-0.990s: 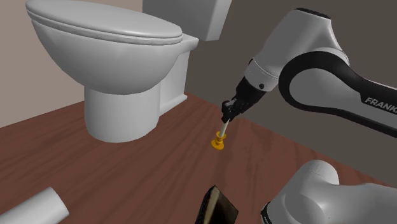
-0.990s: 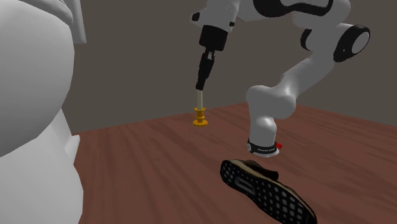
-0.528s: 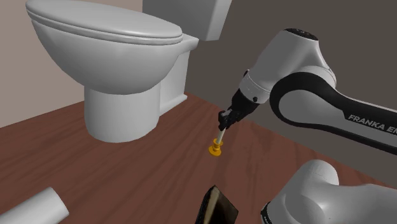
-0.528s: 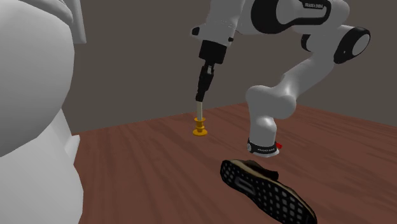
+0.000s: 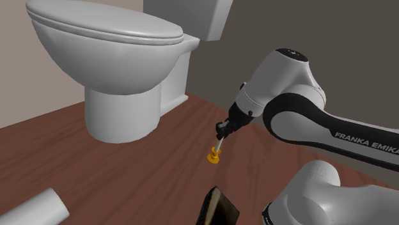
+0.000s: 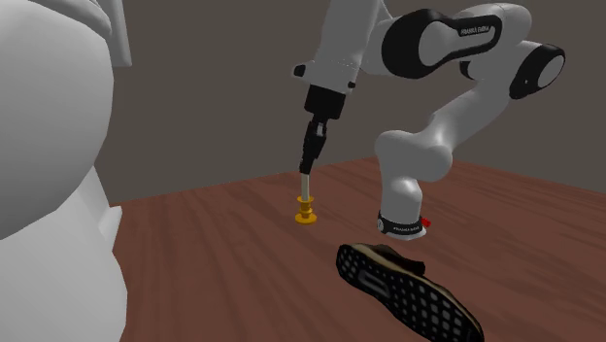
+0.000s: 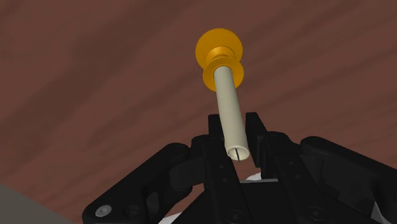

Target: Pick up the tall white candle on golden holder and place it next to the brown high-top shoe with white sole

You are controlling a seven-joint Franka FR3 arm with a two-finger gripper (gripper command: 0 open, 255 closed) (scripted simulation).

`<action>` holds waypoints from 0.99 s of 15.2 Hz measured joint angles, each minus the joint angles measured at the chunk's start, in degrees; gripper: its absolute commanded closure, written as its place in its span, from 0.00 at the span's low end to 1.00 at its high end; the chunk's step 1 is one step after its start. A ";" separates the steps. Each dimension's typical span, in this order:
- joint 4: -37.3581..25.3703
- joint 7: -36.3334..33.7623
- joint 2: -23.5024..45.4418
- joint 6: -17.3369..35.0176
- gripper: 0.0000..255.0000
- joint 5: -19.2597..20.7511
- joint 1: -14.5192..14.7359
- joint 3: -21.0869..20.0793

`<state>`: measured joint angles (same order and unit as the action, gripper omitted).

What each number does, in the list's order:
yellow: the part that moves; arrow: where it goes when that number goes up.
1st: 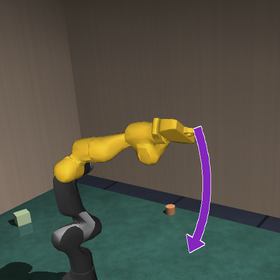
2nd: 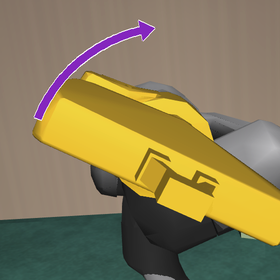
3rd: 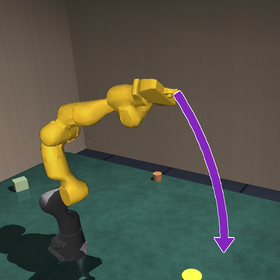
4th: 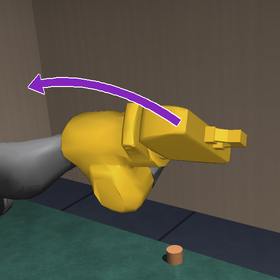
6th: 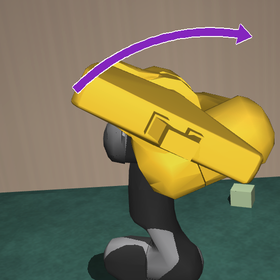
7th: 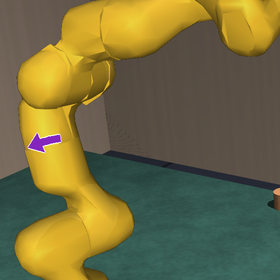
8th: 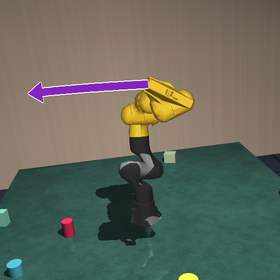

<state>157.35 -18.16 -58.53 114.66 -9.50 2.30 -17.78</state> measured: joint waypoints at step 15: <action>10.70 -1.02 2.23 12.69 1.00 -2.83 1.73 -3.22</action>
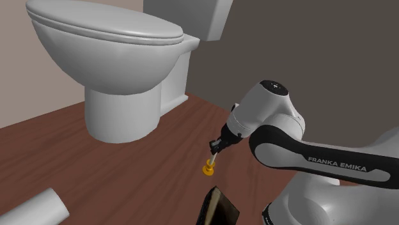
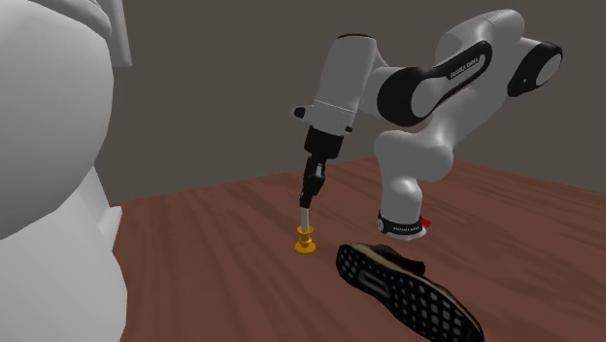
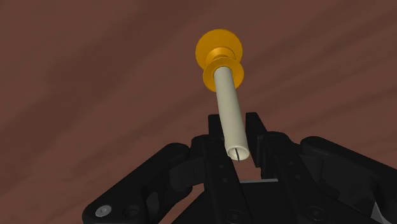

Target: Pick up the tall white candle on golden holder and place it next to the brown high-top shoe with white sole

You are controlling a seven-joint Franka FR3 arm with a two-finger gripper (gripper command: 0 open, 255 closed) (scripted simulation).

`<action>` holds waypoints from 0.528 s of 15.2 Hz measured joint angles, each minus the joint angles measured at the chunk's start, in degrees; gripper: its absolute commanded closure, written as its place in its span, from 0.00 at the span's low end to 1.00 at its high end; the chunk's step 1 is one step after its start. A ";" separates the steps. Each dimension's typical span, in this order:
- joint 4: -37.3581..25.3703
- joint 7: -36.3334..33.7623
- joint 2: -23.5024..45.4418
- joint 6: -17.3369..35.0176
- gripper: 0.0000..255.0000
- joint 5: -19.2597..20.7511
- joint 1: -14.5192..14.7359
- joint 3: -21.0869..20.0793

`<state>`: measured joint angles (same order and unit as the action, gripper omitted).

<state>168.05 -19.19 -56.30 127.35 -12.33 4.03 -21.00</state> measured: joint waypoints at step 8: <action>2.86 -0.33 1.92 4.71 1.00 -0.97 0.46 -1.14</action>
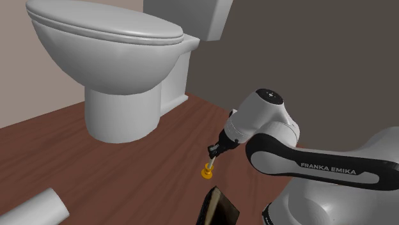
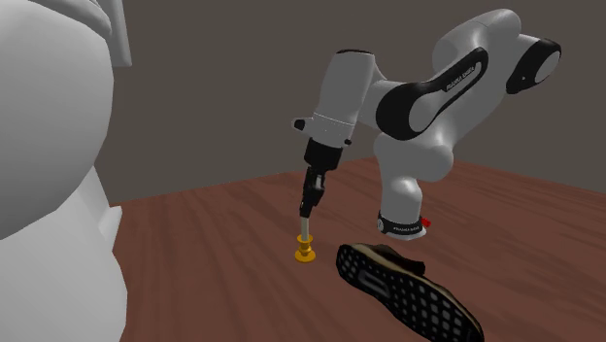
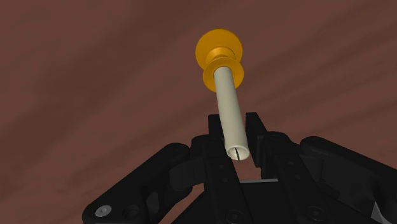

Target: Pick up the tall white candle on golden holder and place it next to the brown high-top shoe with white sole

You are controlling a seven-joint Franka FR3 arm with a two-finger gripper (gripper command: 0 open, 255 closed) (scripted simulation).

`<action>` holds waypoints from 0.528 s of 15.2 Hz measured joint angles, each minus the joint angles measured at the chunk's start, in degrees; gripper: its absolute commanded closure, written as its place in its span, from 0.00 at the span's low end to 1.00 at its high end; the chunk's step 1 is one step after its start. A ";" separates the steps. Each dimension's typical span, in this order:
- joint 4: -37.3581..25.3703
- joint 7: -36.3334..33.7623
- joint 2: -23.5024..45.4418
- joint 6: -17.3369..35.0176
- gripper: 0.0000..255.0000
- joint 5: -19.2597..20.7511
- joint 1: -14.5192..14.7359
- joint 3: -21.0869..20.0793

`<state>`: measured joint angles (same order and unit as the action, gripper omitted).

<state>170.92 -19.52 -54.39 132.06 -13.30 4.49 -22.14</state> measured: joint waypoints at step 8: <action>0.04 -0.02 0.05 0.10 0.00 -0.02 0.01 -0.03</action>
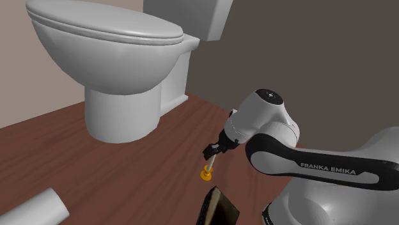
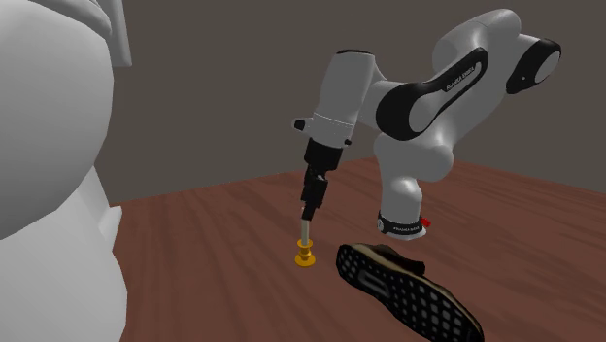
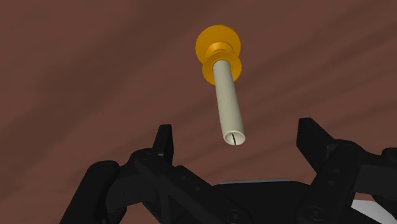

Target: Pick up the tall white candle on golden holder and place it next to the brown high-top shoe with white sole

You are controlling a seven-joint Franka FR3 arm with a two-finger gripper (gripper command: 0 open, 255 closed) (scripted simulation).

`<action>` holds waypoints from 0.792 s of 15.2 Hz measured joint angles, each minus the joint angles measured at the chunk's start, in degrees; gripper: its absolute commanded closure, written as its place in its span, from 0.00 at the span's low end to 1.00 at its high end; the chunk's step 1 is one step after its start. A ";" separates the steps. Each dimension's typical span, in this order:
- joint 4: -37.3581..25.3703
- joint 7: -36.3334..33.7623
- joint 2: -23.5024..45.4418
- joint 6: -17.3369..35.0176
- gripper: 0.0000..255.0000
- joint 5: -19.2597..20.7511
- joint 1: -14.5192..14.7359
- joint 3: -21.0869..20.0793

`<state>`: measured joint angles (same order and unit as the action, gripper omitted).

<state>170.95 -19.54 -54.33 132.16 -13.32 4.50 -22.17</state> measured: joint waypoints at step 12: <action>-4.42 -0.10 -6.30 -10.66 0.00 1.41 0.42 1.99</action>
